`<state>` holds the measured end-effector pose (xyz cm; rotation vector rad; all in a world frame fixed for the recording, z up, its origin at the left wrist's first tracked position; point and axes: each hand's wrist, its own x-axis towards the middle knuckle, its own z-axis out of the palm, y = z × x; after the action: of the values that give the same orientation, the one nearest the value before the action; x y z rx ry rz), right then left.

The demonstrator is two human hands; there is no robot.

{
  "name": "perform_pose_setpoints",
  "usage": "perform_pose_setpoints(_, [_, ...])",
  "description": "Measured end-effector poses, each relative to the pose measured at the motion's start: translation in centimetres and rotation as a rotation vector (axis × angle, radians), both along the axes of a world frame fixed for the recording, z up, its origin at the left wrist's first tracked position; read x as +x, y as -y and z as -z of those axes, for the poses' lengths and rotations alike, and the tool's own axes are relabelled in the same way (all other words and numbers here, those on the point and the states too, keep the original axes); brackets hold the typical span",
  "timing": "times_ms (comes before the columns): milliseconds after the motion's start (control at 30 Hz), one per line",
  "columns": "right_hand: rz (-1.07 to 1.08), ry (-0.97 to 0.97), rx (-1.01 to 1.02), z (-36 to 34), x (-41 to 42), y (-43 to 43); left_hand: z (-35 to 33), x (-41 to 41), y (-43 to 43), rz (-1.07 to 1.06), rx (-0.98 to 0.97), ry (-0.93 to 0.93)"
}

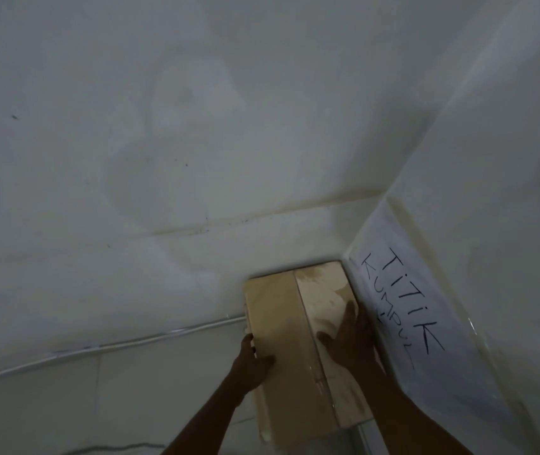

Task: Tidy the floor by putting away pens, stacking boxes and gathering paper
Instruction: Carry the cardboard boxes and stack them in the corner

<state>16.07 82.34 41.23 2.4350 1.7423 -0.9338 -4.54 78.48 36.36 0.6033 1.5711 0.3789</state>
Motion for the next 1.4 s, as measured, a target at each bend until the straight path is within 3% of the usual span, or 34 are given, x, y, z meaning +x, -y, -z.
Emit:
perform_pose_setpoints(233, [-0.086,0.000,0.027,-4.8,-3.3,-1.8,-9.8,-2.1,-2.8,0.045,0.142,-0.130])
perform_pose_setpoints(867, [-0.278,-0.134,0.167,-28.1,-21.0,1.3,-35.5,-18.8,-0.5,0.055,0.424,-0.388])
perform_pose_setpoints(1167, [-0.360,-0.148,0.252,-35.7,-30.5,3.7,-41.2,-27.5,3.8,0.083,0.444,-0.460])
perform_pose_setpoints(1400, [-0.466,-0.173,0.262,-37.3,-35.9,5.3,-43.1,-32.2,7.1,-0.003,0.440,-0.488])
